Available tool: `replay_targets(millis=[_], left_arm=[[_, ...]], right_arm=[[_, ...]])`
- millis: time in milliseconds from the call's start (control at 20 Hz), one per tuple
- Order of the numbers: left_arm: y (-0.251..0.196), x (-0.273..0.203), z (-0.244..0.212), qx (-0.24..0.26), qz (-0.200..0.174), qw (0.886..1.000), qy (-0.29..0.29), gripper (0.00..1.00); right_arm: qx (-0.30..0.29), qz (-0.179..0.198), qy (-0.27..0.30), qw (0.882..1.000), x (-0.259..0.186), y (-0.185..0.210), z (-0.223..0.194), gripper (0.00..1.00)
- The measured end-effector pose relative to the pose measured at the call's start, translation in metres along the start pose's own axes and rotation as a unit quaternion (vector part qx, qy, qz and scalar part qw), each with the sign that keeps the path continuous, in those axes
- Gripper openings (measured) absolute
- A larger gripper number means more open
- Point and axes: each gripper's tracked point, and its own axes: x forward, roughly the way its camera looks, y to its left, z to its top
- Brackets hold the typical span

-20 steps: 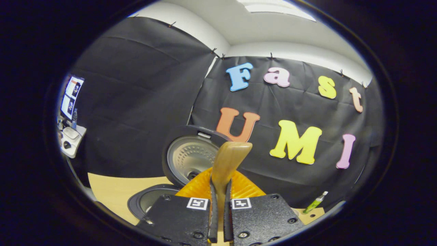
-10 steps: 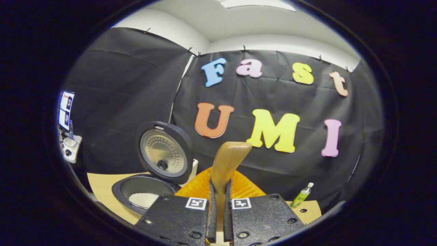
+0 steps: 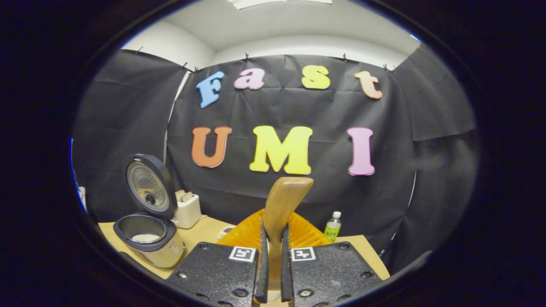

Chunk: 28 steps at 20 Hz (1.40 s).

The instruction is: Close the left gripper, press the button to open the rice cooker; take a wooden spoon from the chopstick holder with the right hand, scoop a spoonful of rice and pour it into the rice cooker, then put the wooden spoon back into the chopstick holder.

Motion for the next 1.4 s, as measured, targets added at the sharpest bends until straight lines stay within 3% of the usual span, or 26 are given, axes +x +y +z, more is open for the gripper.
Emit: replay_targets(millis=[350,800,1100,1200,1300,1400], left_arm=[[-0.026,0.021,0.001,0.012,-0.01,1.0,0.003,0.95],[-0.044,0.054,-0.015,0.014,-0.009,1.0,0.021,0.94],[-0.032,0.096,-0.016,0.009,0.009,1.0,0.003,0.95],[-0.025,0.114,-0.017,0.005,0.02,1.0,0.007,0.95],[-0.021,0.133,-0.02,0.0,0.027,1.0,0.011,0.95],[-0.012,0.15,-0.022,-0.008,0.037,0.999,0.013,0.94]], right_arm=[[0.03,-0.061,0.0,0.998,-0.004,-0.088,-0.041,0.17],[0.071,-0.101,0.011,0.992,0.014,-0.142,-0.106,0.18],[0.134,-0.05,0.041,0.989,0.033,-0.133,-0.147,0.21],[0.145,-0.068,0.053,0.986,0.039,-0.143,-0.155,0.26],[0.121,-0.098,0.06,0.986,0.039,-0.156,-0.158,0.6],[0.107,-0.11,0.062,0.986,0.035,-0.158,-0.152,0.8]])
